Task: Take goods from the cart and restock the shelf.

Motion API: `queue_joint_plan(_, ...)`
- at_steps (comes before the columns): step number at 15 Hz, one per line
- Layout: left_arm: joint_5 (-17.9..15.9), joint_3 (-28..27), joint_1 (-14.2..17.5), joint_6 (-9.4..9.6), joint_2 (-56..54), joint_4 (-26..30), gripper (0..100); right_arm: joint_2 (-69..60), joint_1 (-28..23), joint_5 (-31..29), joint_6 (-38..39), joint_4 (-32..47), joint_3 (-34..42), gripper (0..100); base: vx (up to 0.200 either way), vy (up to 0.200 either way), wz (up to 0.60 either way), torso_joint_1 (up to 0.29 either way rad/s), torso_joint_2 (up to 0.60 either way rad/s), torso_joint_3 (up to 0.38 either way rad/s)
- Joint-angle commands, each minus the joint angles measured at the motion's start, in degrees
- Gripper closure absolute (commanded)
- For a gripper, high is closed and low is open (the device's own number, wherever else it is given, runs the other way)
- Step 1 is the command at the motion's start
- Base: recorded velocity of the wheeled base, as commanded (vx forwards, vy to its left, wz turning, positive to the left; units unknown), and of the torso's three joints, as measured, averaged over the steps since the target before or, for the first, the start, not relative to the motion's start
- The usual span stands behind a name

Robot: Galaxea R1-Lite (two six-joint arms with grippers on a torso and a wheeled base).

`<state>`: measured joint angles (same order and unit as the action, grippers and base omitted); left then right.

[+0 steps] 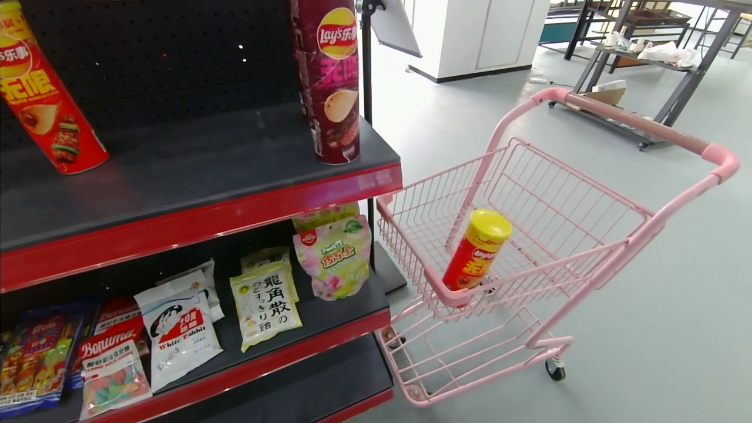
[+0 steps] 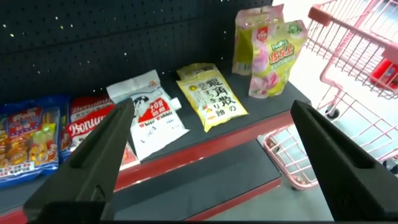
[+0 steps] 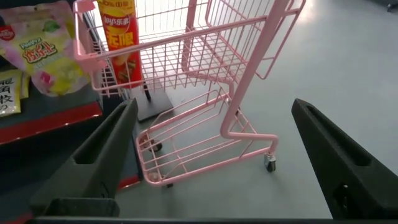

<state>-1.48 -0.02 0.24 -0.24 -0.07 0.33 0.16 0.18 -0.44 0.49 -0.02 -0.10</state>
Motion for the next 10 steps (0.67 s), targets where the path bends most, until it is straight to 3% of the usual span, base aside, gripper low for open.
queue_joint_plan(1, -0.02, 0.02, 0.02, -0.02, 0.07, 0.02, 0, 0.02, -0.01, 0.0, 0.04, 0.02, 0.01, 0, 0.0, 0.0, 0.0, -0.139, 0.52, 0.369)
queue_joint_plan(6, -0.02, 0.02, 0.02, -0.02, 0.07, 0.02, 0, 0.02, -0.01, 0.0, -0.05, 0.02, 0.01, 0, 0.0, 0.0, 0.0, -0.098, 0.45, 0.348)
queue_joint_plan(10, -0.02, -0.06, 0.02, -0.02, 0.07, 0.02, 0, 0.63, -0.01, 0.53, -1.63, -0.33, -1.57, 0, 0.0, 0.0, 0.0, -0.014, 0.08, 0.066)
